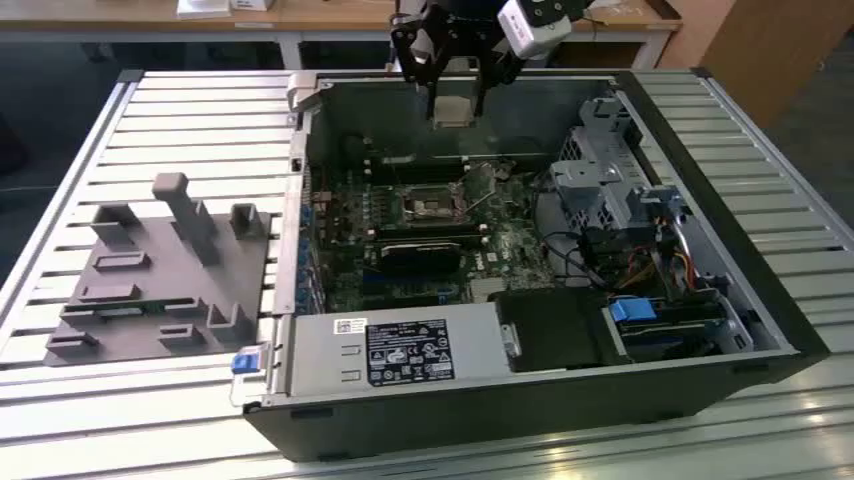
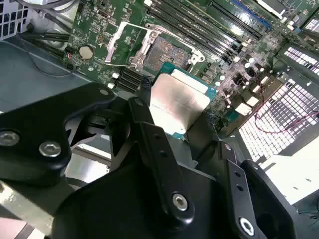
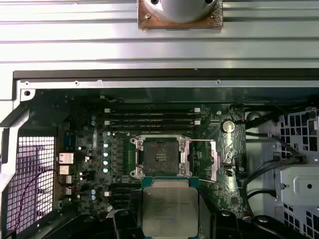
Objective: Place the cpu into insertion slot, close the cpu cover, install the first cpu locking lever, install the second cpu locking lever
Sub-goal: 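Place the cpu into insertion slot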
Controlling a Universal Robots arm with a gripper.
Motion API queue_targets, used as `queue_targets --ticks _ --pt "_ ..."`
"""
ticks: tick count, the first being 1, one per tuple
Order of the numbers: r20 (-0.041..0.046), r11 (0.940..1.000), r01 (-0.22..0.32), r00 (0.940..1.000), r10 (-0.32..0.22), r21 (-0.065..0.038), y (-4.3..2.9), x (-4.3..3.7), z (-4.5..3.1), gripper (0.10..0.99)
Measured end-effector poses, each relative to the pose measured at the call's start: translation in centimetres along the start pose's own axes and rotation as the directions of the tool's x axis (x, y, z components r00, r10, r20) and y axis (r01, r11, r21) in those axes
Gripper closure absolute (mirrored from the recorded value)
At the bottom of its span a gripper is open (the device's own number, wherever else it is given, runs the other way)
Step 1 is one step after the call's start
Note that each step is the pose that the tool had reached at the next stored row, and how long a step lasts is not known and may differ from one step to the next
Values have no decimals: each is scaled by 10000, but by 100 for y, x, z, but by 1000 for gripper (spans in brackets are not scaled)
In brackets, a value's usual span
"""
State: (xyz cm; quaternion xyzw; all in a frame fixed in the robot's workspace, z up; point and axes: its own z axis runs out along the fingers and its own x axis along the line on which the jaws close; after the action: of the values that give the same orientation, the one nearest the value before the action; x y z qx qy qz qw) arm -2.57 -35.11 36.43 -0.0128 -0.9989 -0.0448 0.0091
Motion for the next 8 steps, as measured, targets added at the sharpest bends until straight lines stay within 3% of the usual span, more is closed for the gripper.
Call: queue_targets --ticks 8 --pt "0 10000 -4 10000 4 0 0 0 0 549"
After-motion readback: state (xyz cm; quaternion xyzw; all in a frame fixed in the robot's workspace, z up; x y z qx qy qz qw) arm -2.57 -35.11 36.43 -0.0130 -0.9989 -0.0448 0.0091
